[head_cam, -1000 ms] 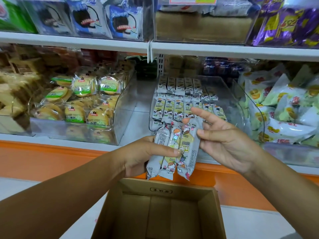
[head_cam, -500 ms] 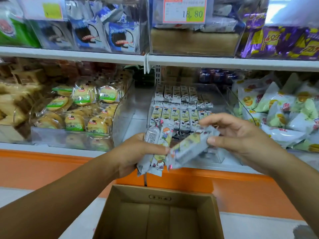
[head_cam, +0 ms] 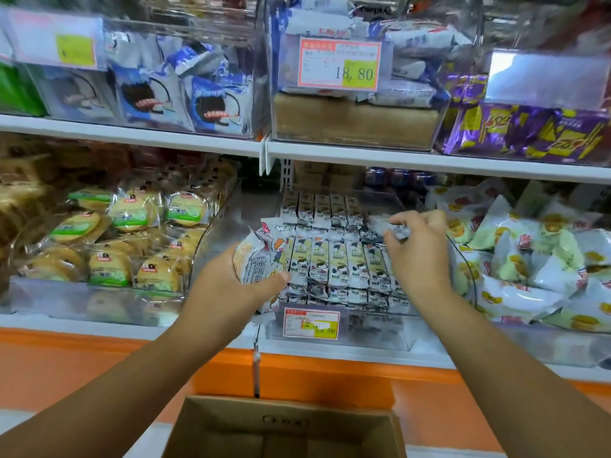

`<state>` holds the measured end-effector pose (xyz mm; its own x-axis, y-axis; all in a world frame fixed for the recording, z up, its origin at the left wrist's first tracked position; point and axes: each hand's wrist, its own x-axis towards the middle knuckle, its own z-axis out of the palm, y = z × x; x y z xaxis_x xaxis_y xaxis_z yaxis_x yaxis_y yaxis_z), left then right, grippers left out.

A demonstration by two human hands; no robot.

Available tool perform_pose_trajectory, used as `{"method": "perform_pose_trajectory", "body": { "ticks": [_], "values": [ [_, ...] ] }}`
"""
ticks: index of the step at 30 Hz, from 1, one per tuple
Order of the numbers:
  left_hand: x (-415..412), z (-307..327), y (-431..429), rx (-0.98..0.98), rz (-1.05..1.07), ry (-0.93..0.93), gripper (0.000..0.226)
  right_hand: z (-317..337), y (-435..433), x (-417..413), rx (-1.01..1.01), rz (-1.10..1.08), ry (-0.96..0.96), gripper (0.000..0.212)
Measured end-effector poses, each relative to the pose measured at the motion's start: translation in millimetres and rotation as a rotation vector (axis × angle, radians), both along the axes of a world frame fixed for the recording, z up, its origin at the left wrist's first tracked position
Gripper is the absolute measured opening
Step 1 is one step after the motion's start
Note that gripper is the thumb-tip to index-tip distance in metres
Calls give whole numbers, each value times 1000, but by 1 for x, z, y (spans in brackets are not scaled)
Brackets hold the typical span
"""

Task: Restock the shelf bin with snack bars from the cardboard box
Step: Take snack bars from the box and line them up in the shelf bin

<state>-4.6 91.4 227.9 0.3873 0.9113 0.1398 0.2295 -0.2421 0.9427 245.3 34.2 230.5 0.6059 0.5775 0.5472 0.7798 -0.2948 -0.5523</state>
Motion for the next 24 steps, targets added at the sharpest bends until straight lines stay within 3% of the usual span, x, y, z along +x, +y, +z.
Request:
{"method": "perform_pose_trajectory", "body": {
  "ticks": [3, 9, 18, 22, 24],
  "values": [
    [-1, 4, 5, 144, 50, -5, 20, -4, 26, 9, -25, -22, -29, 20],
    [-5, 4, 18, 158, 65, -46, 21, -7, 56, 24, -246, 11, 84, 42],
    [2, 11, 9, 202, 20, -53, 19, 0, 54, 42, -383, 165, 45, 41],
    [-1, 16, 2, 155, 6, -104, 20, 11, 35, 15, -210, 143, 1, 36],
    [0, 17, -2, 66, -37, -114, 22, 16, 19, -14, -83, 241, 0, 25]
  ]
}}
